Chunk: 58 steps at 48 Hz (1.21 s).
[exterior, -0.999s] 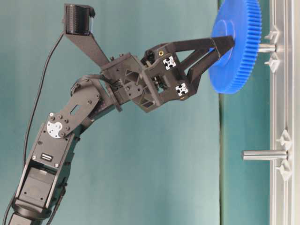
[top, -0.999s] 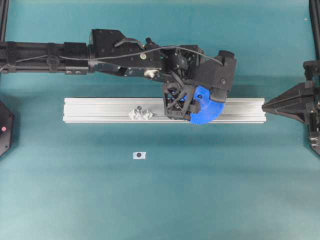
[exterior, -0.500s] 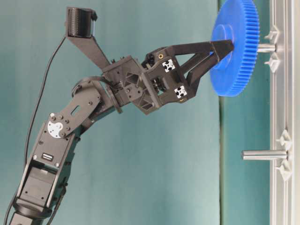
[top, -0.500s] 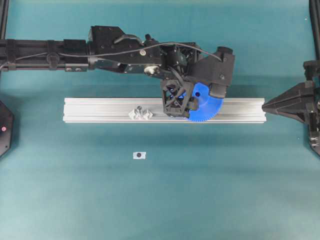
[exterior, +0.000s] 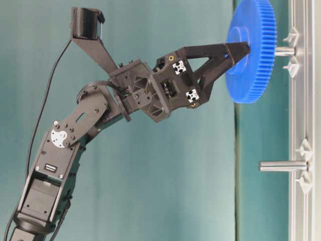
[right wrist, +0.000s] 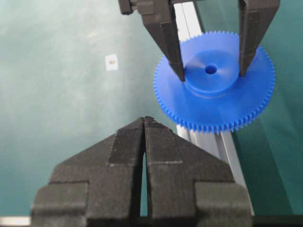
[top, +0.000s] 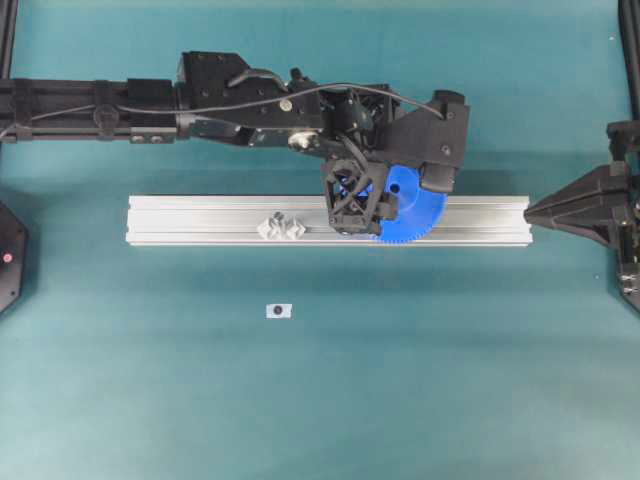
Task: Find the location of the shaft and insert the large gear.
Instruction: 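Align the gear's center hole above the right metal shaft, then lower the gear onto the shaft and open the left gripper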
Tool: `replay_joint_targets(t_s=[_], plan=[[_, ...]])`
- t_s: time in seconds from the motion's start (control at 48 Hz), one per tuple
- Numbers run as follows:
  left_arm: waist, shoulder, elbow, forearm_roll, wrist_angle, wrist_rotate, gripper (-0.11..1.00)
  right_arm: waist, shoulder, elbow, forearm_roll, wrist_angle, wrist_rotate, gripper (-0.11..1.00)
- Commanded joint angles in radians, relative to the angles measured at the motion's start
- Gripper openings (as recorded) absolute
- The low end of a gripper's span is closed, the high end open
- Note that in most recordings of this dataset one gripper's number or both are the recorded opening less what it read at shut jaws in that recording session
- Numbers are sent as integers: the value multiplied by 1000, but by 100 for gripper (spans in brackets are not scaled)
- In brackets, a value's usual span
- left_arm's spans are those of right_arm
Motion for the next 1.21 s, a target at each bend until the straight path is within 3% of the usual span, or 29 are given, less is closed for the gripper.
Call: replay_joint_targets(t_s=[0.0, 0.208, 1.187], plan=[[-8, -18, -25, 6, -5, -3, 72, -2, 6, -14, -3, -8, 8, 2], [-25, -18, -31, 6, -17, -2, 82, -2, 6, -14, -3, -6, 8, 2], [-34, -21, -95, 6, -11, 0, 87, 0, 5, -17, -3, -6, 6, 2]])
